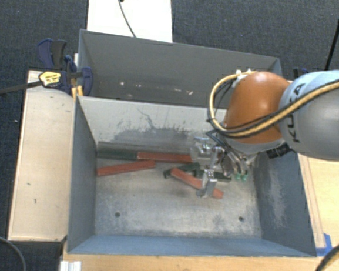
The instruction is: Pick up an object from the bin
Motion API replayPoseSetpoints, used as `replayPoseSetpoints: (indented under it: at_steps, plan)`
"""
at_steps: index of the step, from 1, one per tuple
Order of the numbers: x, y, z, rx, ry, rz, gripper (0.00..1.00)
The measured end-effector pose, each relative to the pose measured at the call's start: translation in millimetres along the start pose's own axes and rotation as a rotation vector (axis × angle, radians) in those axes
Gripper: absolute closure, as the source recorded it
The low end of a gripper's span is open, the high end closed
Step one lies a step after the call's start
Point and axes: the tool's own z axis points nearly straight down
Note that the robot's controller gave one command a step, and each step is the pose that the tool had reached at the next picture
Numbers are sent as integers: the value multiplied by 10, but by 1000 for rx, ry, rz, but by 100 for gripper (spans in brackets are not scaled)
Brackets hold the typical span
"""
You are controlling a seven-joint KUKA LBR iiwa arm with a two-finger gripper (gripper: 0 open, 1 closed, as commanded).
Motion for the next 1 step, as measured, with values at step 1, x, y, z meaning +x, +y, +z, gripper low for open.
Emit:
replayPoseSetpoints:
  at_steps: [1]
  plan:
    - [3, -66, 1, 0, -6, 67, 0]
